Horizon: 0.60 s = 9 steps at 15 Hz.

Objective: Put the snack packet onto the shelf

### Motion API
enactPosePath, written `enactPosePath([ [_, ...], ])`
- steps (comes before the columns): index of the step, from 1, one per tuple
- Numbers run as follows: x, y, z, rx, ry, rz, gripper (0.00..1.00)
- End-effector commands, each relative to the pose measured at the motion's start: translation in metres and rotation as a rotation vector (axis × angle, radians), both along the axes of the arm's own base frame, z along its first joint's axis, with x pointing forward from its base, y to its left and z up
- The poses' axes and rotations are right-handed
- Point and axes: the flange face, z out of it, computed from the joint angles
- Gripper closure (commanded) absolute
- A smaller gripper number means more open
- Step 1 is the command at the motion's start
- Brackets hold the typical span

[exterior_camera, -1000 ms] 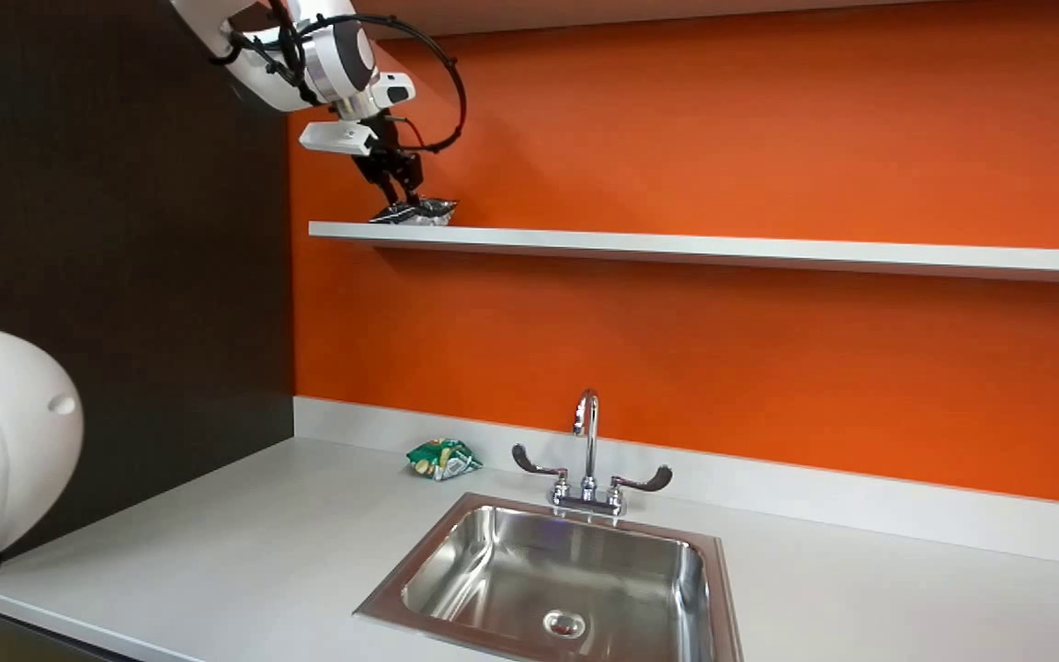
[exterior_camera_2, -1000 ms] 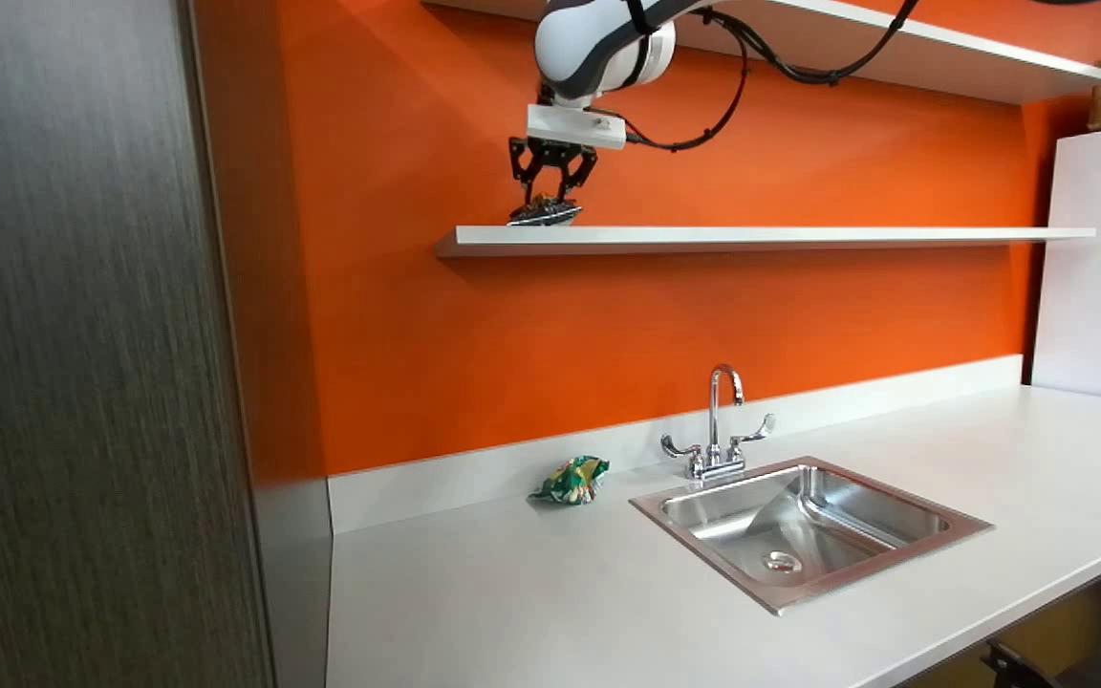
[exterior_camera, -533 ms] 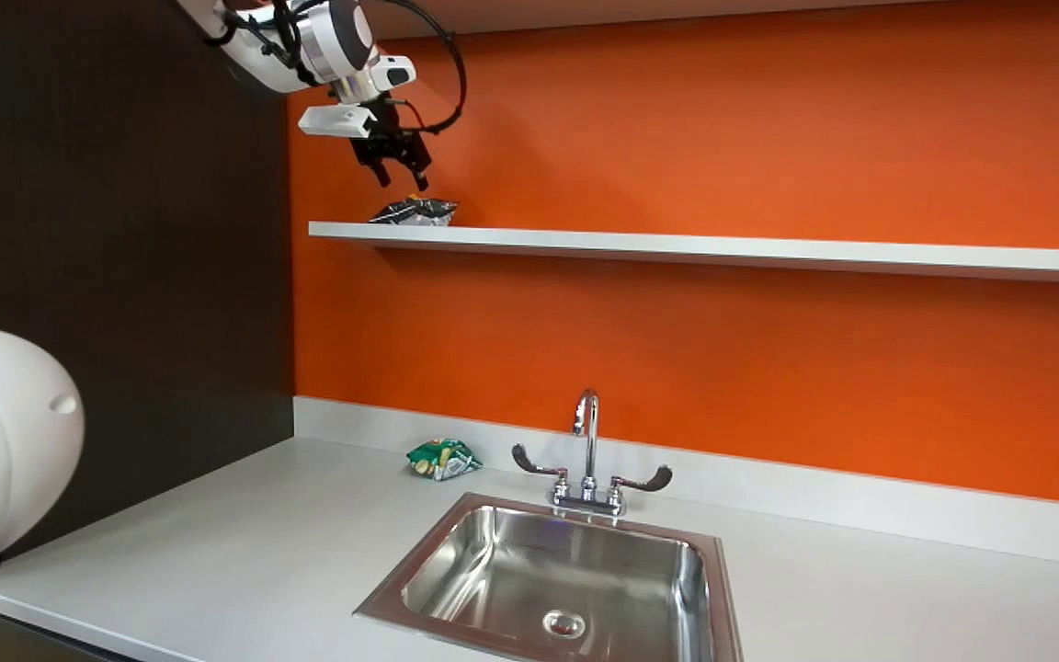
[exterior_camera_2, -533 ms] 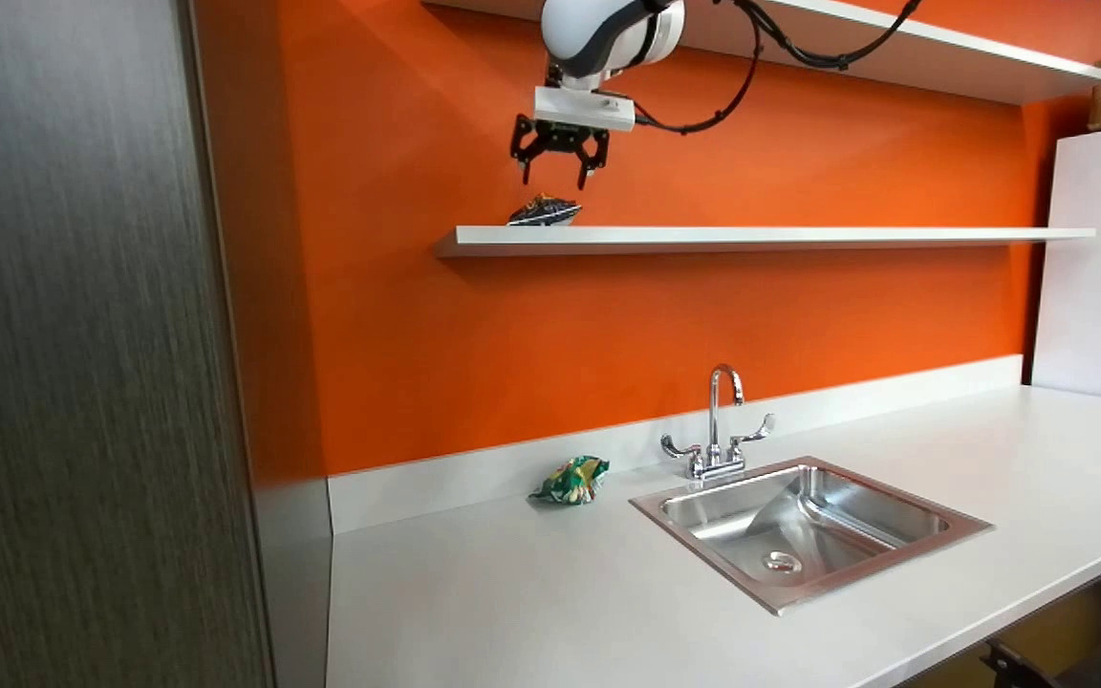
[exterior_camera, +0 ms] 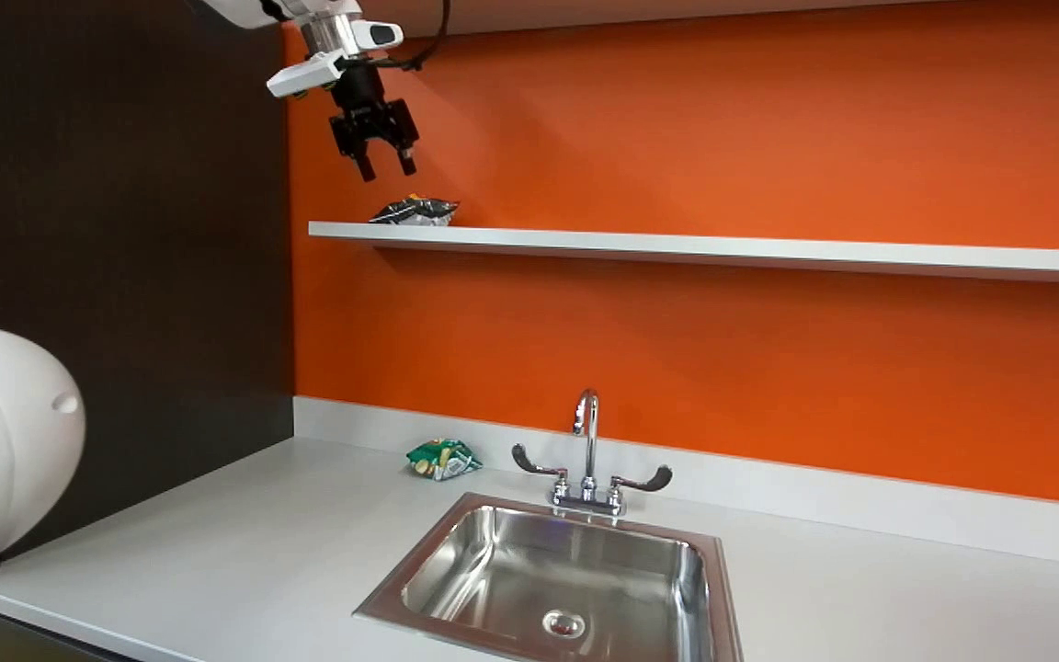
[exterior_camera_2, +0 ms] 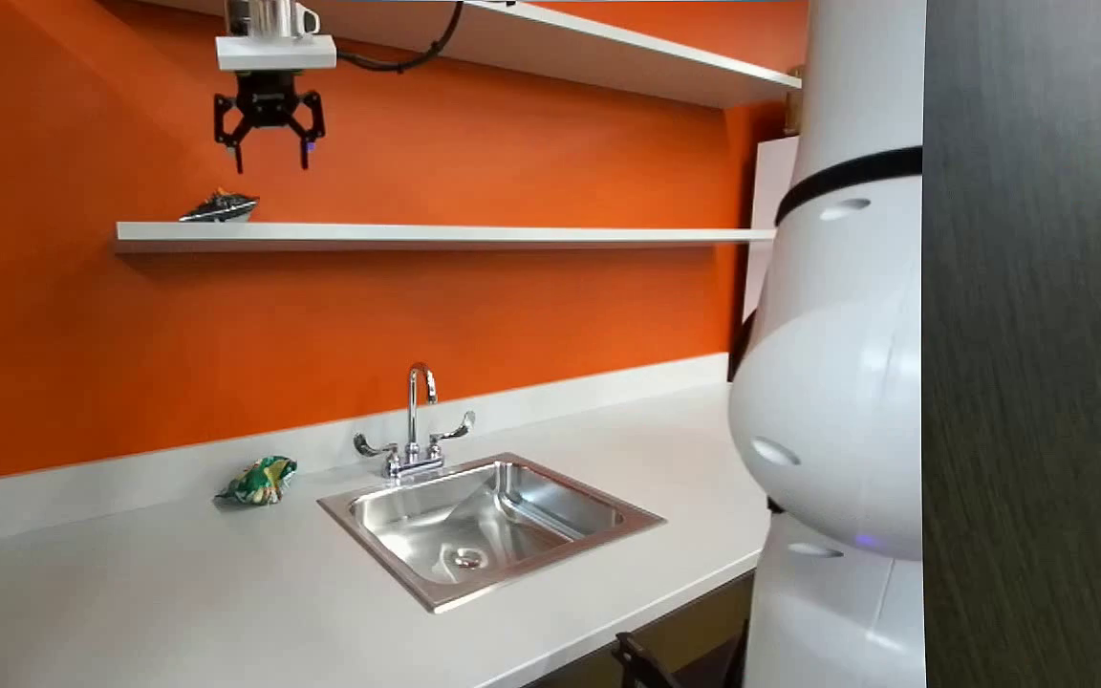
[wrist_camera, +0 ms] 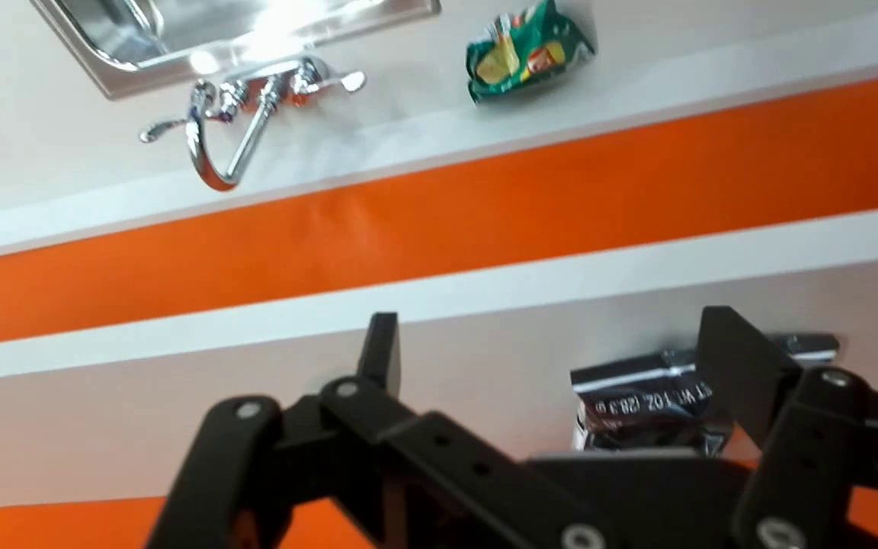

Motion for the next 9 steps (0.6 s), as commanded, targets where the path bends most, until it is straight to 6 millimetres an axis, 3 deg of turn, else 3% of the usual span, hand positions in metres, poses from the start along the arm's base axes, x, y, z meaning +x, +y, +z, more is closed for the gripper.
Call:
enactPosePath([
  [1,-0.049,-0.014,-0.009,-0.008,0.129,0.066,0.0],
  [4,-0.077,-0.033,-0.033,0.026,0.201,0.126,0.0],
  [9,-0.126,-0.075,-0.09,0.019,0.291,0.179,0.0],
])
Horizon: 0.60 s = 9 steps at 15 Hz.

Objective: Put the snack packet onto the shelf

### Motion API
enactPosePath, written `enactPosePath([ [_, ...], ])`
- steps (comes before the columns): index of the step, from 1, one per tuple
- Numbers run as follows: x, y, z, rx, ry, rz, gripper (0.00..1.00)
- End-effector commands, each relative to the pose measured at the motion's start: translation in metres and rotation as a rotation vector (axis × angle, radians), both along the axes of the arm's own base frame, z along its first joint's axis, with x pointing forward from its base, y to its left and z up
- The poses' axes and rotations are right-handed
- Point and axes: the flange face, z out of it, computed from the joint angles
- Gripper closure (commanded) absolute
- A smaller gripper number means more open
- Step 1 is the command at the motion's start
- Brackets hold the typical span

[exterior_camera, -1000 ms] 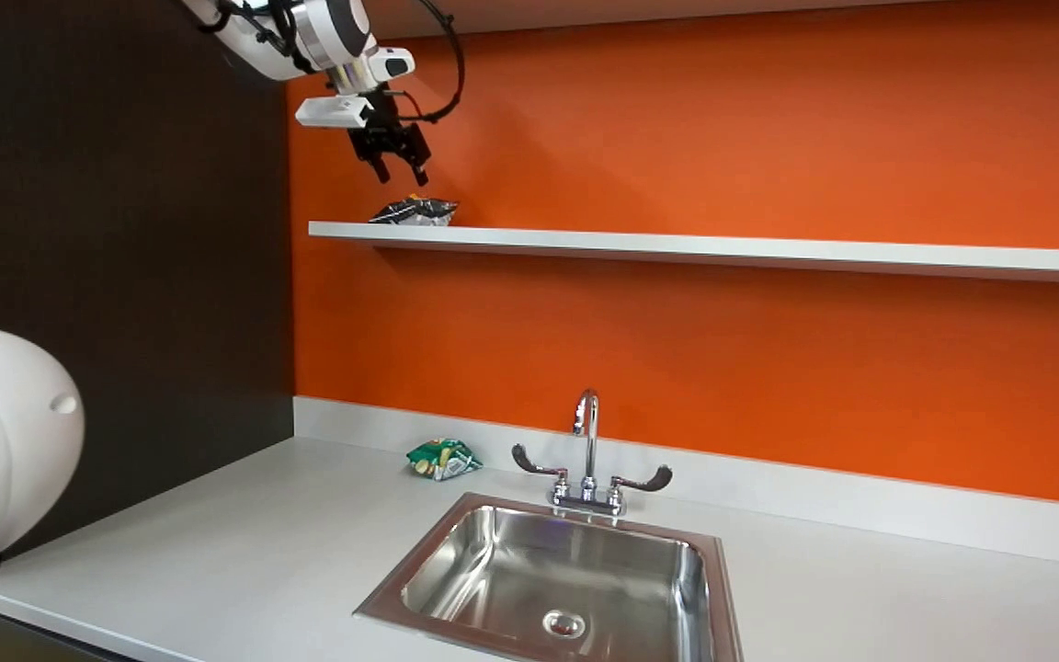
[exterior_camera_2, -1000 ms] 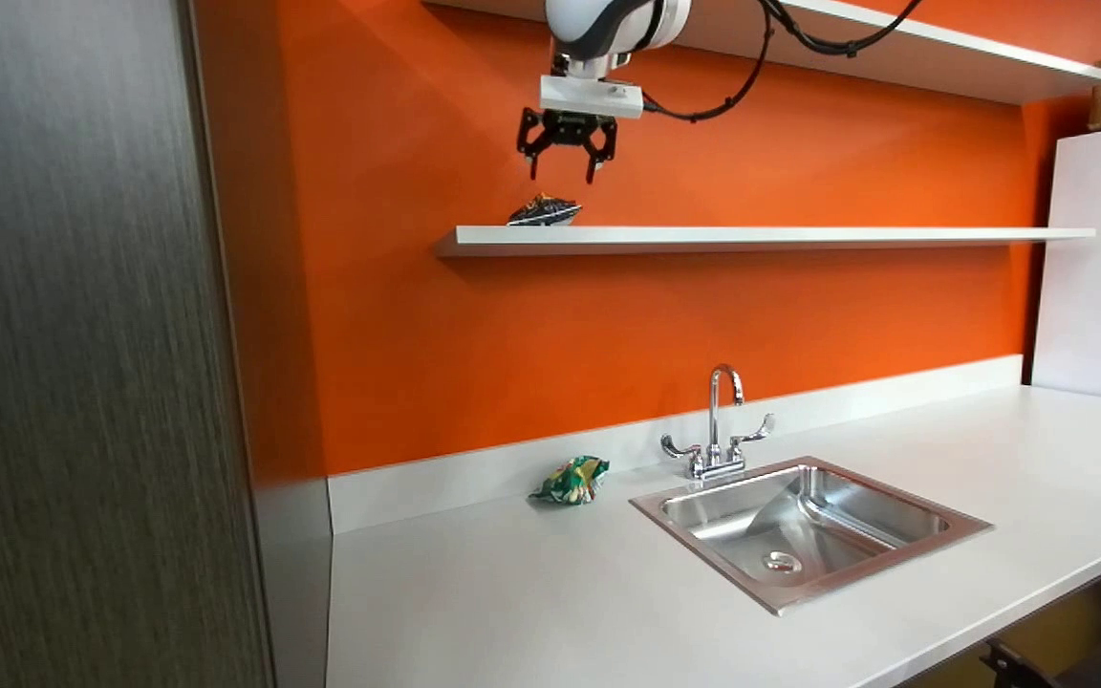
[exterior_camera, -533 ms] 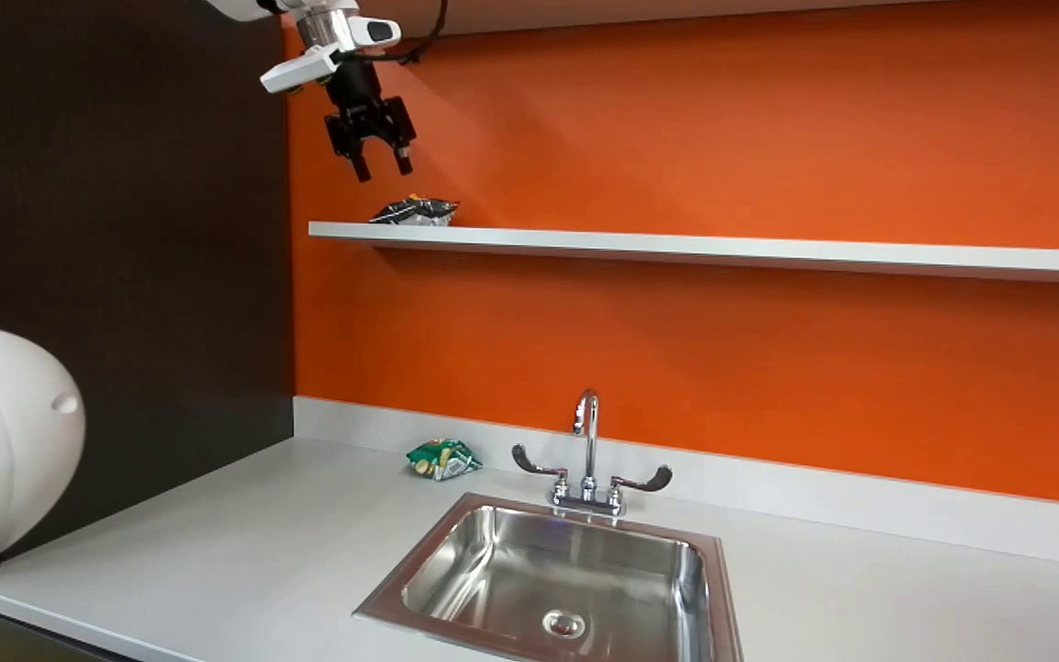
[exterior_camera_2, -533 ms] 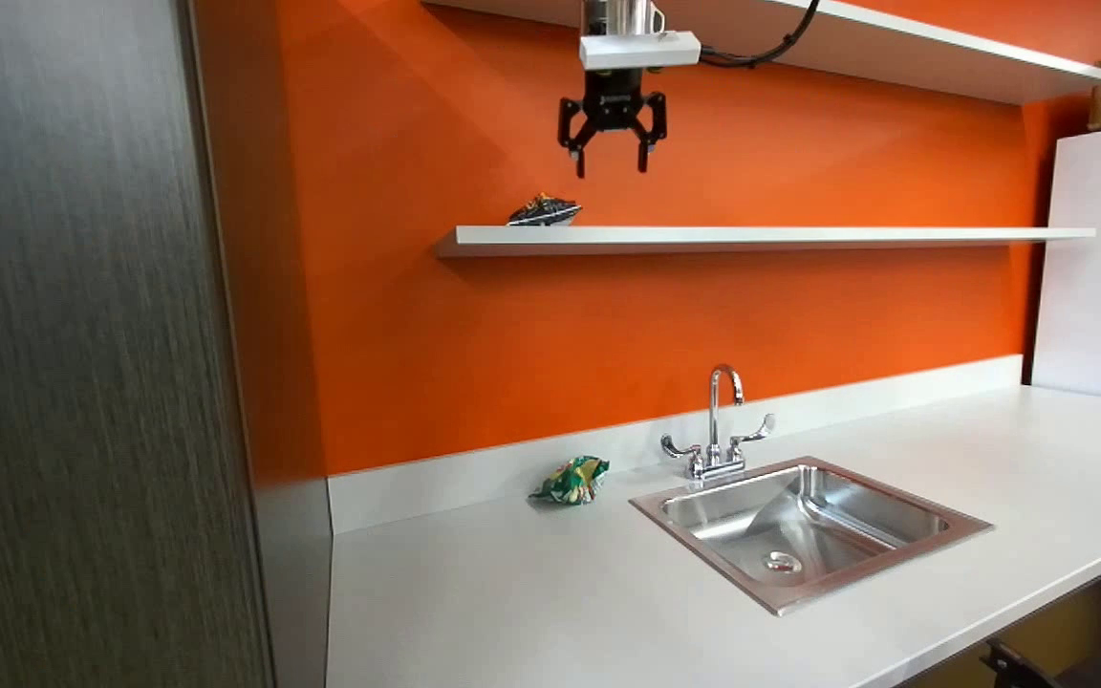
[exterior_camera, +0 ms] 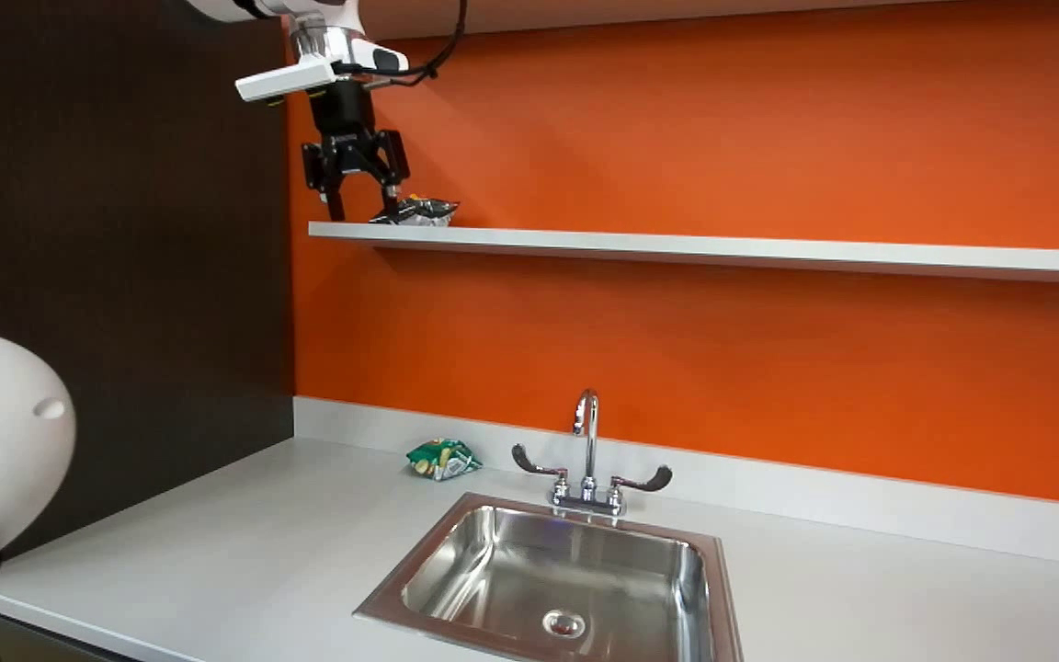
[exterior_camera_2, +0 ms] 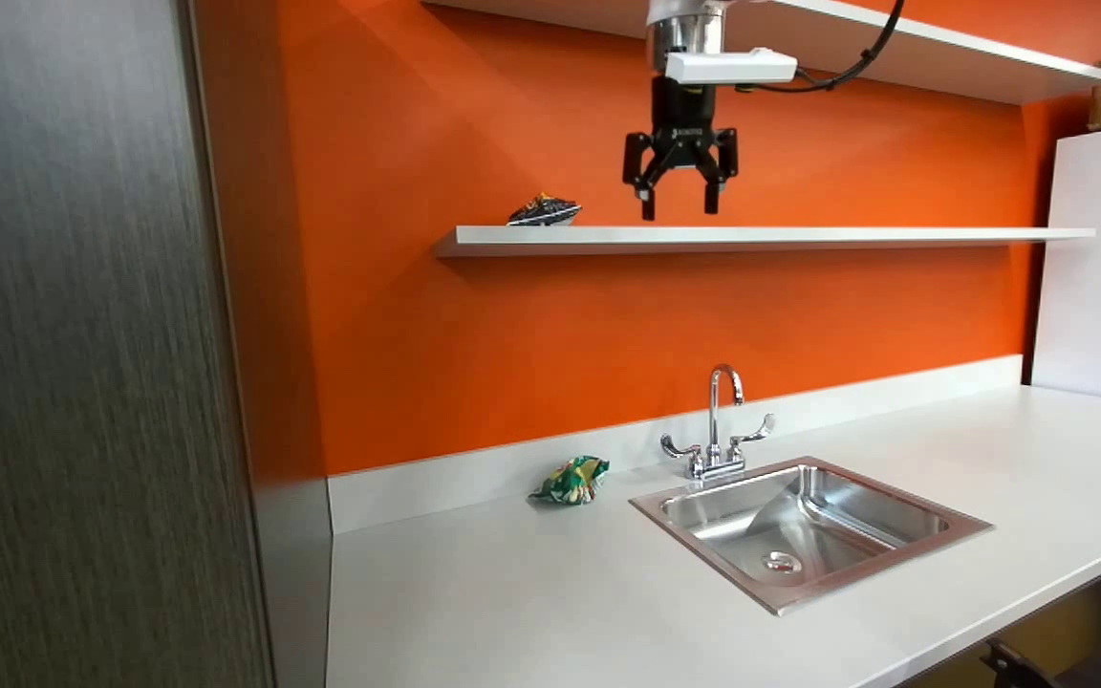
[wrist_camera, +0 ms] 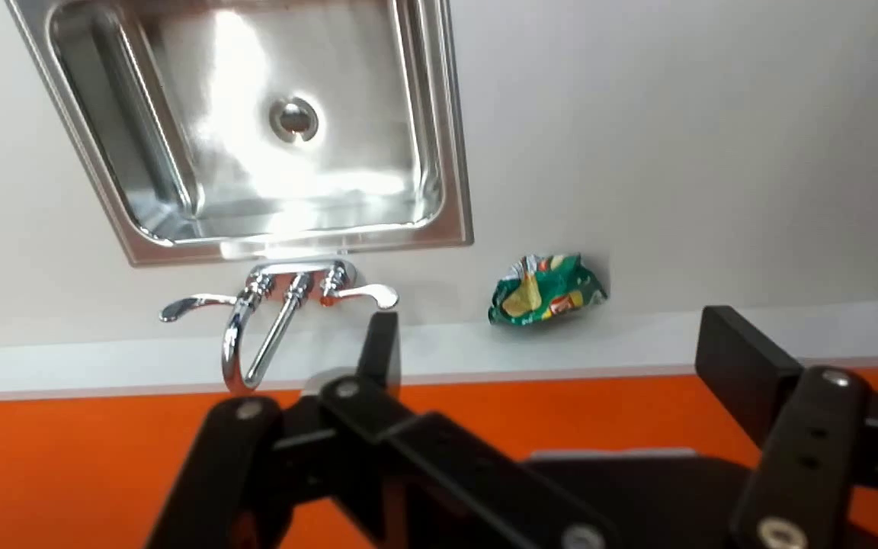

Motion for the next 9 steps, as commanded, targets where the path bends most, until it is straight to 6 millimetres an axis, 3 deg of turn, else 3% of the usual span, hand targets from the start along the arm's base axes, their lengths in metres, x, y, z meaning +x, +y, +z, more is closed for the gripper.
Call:
enactPosePath([
  [1,-0.048,-0.03,-0.036,-0.005,0.047,0.043,0.0],
  [5,-0.09,-0.054,-0.078,-0.031,0.129,0.037,0.0],
  [6,-0.064,-0.043,-0.067,-0.021,0.129,0.022,0.0],
  [9,-0.083,-0.05,-0.081,-0.022,0.147,0.015,0.0],
])
